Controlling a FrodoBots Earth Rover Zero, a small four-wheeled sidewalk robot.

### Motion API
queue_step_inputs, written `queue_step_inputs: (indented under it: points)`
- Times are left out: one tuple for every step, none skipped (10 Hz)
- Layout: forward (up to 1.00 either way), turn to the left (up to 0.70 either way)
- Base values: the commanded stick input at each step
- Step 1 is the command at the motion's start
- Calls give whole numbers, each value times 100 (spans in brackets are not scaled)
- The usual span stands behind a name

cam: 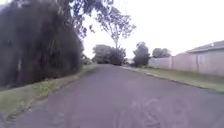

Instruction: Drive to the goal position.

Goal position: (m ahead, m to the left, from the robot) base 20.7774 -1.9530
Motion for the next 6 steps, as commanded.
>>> queue_step_inputs:
  points:
    - [85, 0]
    - [85, 0]
    - [85, 0]
    - [85, 0]
    - [85, 0]
    - [85, 0]
